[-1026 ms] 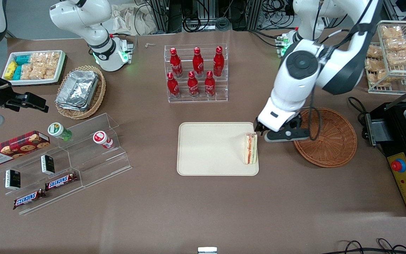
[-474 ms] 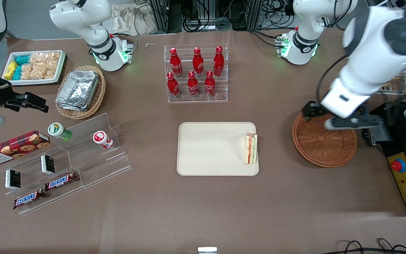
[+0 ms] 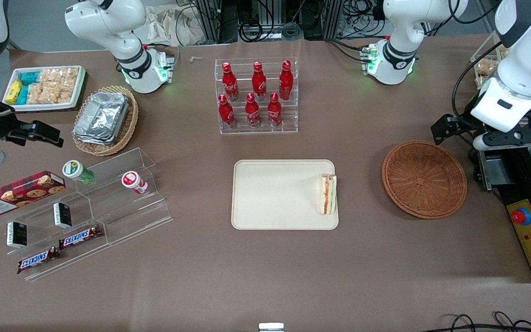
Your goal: Place sandwich from basket to tray
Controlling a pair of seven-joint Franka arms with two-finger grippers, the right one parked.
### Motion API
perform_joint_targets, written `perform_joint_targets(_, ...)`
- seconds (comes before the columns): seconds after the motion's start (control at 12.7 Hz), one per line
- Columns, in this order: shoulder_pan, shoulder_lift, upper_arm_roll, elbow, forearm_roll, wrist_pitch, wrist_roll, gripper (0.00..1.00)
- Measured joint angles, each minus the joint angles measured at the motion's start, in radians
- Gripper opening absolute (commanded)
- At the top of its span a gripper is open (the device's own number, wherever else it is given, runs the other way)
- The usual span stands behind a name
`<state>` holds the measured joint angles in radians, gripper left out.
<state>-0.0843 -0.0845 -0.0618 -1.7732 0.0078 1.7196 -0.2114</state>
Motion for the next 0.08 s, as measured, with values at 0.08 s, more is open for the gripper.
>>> perform_joint_targets(0.08,-0.001,0.000,0.001,0.000,0.000,-0.005,0.003,1.00)
